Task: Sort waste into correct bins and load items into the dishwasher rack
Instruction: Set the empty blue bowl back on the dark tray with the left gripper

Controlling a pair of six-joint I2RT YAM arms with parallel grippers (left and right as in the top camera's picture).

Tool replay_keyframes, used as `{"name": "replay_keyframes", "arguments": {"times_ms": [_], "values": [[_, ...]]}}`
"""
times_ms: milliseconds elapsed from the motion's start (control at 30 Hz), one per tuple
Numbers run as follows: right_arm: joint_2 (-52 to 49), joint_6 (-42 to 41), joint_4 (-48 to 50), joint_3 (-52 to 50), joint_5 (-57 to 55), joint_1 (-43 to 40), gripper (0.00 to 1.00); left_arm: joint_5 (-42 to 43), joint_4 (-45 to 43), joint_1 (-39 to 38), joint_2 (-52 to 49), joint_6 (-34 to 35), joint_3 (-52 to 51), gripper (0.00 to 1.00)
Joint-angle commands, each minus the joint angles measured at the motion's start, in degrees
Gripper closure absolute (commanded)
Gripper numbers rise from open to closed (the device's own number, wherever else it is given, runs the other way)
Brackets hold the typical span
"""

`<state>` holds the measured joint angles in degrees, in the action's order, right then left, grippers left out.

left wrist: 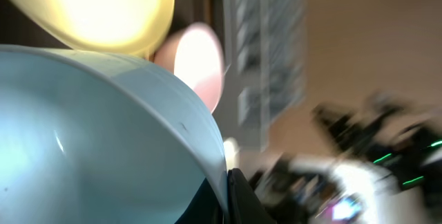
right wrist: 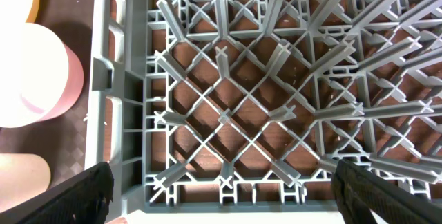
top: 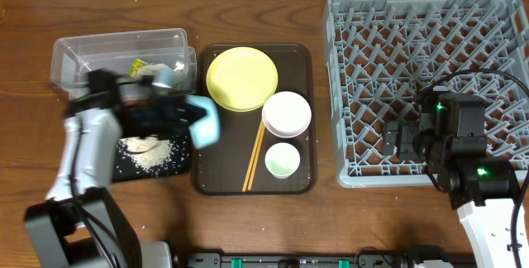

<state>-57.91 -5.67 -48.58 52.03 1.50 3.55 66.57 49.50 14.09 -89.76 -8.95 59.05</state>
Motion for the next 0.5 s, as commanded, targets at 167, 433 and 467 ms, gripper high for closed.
{"name": "replay_keyframes", "arguments": {"times_ms": [167, 433, 467], "values": [[0.2, -0.5, 0.1, 1.0, 0.0, -0.3, 0.02, -37.7, -2.6, -23.3, -0.3, 6.8, -0.2, 0.94], [0.2, -0.5, -0.1, 1.0, 0.0, -0.3, 0.01, -51.2, -7.1, -35.1, -0.5, 12.5, -0.2, 0.83], [0.2, -0.5, -0.1, 1.0, 0.0, -0.3, 0.01, -51.2, -7.4, -35.5, -0.5, 12.5, -0.2, 0.78]]}}
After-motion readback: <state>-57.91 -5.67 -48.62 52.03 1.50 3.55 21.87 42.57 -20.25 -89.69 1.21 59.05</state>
